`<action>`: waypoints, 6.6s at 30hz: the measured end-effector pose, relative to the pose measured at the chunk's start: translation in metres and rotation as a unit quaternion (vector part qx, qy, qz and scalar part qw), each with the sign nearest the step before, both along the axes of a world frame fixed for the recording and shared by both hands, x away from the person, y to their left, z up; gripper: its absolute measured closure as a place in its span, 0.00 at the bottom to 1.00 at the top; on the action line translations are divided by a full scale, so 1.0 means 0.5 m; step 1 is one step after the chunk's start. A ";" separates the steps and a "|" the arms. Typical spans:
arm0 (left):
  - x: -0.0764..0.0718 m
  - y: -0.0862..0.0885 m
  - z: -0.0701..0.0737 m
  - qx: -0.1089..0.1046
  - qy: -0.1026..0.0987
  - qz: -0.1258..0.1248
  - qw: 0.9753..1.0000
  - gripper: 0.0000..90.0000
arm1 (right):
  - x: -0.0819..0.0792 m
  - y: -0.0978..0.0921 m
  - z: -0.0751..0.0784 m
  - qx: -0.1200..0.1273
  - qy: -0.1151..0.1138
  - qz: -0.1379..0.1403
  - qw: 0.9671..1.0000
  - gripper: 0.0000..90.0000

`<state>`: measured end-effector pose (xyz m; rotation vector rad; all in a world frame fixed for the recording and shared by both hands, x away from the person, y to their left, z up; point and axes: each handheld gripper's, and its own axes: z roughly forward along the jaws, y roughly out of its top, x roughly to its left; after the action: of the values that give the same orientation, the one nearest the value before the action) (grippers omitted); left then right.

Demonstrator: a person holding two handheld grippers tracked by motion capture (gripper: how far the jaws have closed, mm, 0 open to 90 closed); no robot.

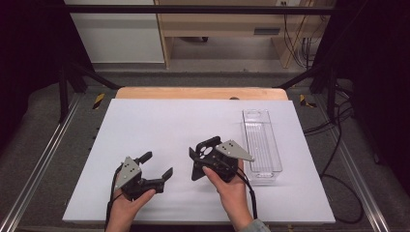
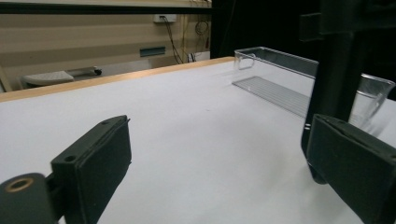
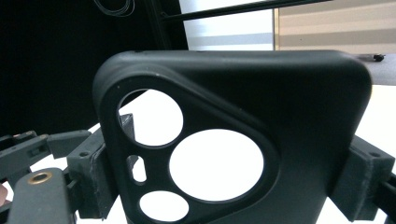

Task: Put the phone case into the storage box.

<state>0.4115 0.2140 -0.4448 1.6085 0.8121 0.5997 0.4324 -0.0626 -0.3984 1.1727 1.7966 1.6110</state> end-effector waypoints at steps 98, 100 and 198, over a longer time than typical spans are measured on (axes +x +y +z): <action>0.040 0.132 -0.021 -0.007 -0.006 0.090 0.996 0.03 | 0.238 -0.195 0.195 -0.038 -0.013 -0.175 0.984 0.15; 0.040 0.134 -0.021 -0.008 -0.007 0.092 0.996 0.03 | 0.245 -0.203 0.193 -0.040 -0.014 -0.181 0.983 0.15; 0.047 0.130 -0.026 -0.003 -0.008 0.086 0.996 0.03 | 0.413 -0.257 -0.011 -0.110 0.021 -0.256 0.960 0.15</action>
<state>0.4352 0.2789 -0.4580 1.5366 0.9455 0.7296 0.6389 -0.1913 -0.4039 1.4243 1.4825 1.0683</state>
